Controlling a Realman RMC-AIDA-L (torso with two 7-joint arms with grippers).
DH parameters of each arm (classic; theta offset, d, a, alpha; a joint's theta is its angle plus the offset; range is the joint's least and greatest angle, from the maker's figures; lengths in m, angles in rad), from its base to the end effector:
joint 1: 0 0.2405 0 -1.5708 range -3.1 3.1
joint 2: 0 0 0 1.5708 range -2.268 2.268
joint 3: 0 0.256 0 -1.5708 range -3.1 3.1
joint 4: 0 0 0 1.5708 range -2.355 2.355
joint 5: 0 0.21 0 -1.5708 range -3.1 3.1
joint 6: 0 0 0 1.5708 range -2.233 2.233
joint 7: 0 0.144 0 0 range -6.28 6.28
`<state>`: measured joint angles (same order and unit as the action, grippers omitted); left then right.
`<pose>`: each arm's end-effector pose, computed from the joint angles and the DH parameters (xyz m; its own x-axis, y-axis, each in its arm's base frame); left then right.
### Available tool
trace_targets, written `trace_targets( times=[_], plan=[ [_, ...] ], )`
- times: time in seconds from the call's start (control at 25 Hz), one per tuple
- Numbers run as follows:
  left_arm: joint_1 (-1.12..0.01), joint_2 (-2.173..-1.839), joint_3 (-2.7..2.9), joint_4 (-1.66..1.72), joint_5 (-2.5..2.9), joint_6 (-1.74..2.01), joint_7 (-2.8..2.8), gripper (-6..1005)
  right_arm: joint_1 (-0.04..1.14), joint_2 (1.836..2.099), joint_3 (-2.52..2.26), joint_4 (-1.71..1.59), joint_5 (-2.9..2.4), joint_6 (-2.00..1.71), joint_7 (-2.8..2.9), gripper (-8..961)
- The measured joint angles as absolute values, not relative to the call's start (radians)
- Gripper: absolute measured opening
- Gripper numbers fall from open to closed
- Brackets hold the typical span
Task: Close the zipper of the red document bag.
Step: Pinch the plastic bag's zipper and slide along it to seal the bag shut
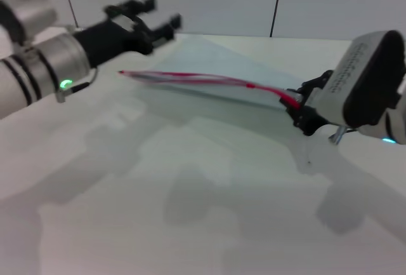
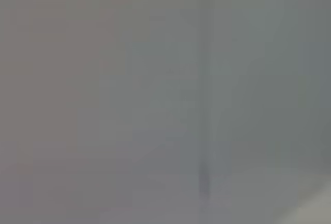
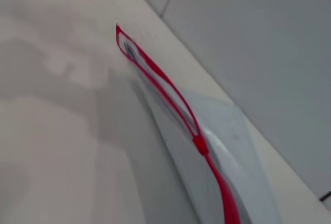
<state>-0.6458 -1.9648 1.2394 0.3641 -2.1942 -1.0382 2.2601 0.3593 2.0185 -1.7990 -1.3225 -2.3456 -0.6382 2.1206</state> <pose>-0.2369 0.4190 0.0132 0.7660 0.0168 0.6426 0.4802 -0.6795 -0.5547 0.1827 0.3669 -0.0453 0.9948 -0.0995 0.0215 -0.0633 -0.7697 -0.6352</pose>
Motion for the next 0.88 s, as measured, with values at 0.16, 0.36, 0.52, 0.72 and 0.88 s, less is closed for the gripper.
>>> trace_targets(
  times=[0.16,0.36,0.52,0.72,0.88],
  plan=[
    [-0.663,-1.965,1.239,0.478,-1.927,-1.031,2.103,606,0.348,2.019,-1.780,-1.349,-2.347,-0.654,2.116,132],
    [-0.692,-1.985,1.240,0.614,-1.622,-1.057,1.943,605,0.354,2.019,-1.782,-1.345,-2.347,-0.659,2.116,76],
    [-0.721,-2.005,1.241,0.668,-1.462,-1.075,1.871,604,0.359,2.020,-1.787,-1.355,-2.347,-0.686,2.119,52],
    [-0.731,-2.028,1.262,0.739,-1.359,-1.079,1.849,603,0.369,2.021,-1.790,-1.358,-2.347,-0.703,2.122,51],
    [-0.731,-2.027,1.276,0.764,-1.347,-1.080,1.843,602,0.372,2.022,-1.791,-1.359,-2.347,-0.708,2.123,51]
  ],
)
